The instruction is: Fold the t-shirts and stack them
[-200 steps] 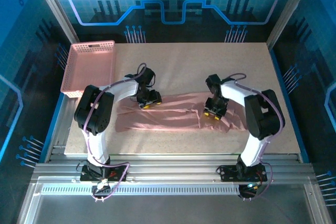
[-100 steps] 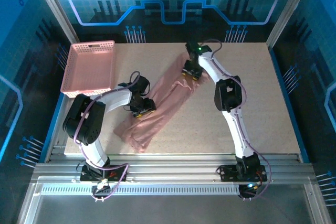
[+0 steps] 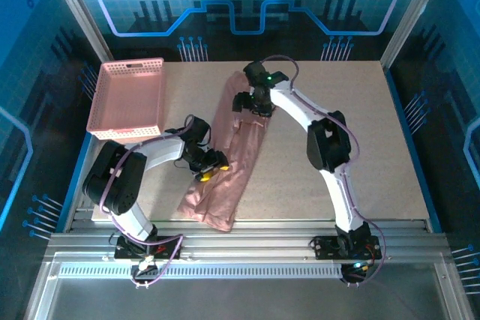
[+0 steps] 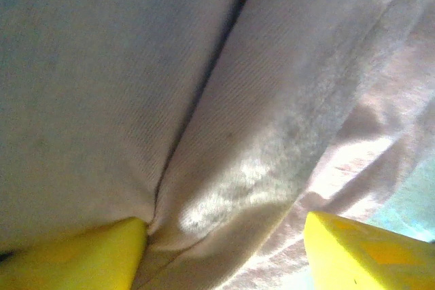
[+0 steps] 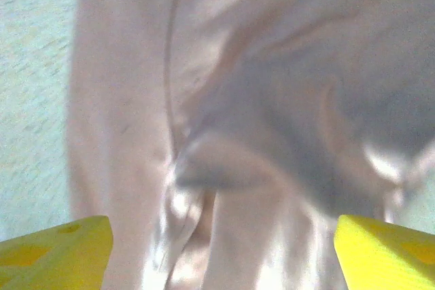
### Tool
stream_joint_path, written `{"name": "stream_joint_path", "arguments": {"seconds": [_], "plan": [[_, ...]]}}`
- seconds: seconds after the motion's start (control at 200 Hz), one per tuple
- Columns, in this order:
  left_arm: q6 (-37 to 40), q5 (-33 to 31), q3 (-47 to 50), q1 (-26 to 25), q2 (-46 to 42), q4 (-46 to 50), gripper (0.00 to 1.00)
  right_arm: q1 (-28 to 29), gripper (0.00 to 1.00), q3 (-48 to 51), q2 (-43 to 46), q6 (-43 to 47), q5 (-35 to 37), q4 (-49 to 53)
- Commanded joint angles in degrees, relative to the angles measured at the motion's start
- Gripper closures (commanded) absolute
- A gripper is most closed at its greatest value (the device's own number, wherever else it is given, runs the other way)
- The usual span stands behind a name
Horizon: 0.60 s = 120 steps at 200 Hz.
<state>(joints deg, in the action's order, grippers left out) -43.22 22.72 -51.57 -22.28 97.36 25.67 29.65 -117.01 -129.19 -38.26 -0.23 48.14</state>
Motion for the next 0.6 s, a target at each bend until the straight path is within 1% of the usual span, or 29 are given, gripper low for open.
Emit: {"name": "stream_joint_path", "arguments": {"seconds": [0.0,0.01,0.07,0.13,0.23,0.31,0.395,0.48,0.54,0.595], "plan": [[-3.74,3.90,0.46,-2.10,8.04,-5.98,0.34,-0.67,0.14,8.66,8.80,0.08,3.88,-1.45],[-4.03,4.00,0.01,-2.31,8.51,-6.25,0.34,-0.65,0.14,10.83,9.83,0.00,3.72,-1.92],[-5.84,4.26,-3.20,-3.76,10.98,-7.61,0.34,-0.65,0.13,16.54,13.64,-0.26,3.37,-4.34],[-8.04,4.55,-6.75,-5.53,13.82,-9.00,0.34,-1.17,0.11,20.11,16.13,-0.24,2.74,-5.90],[-13.14,5.29,-12.13,-8.84,18.64,-12.25,0.34,-2.70,0.12,20.65,15.62,-0.98,1.48,-3.50],[-17.43,5.49,-15.96,-11.82,22.41,-16.11,0.34,-3.63,0.11,22.46,15.98,-0.59,1.00,-6.06],[-22.36,6.82,-20.07,-13.73,26.81,-20.80,0.35,-5.45,0.11,21.78,15.32,-0.67,0.52,-6.49],[-26.29,6.74,-19.37,-14.45,27.17,-25.76,0.35,-7.24,0.12,20.00,13.96,-0.46,-0.21,-6.10],[-26.76,6.07,-16.42,-14.25,25.72,-26.05,0.35,-7.67,0.12,18.91,13.16,0.23,-0.83,-6.34],[-26.87,5.04,-11.66,-13.40,23.14,-26.14,0.35,-7.58,0.12,17.51,12.13,0.90,-1.88,-6.33]]}}
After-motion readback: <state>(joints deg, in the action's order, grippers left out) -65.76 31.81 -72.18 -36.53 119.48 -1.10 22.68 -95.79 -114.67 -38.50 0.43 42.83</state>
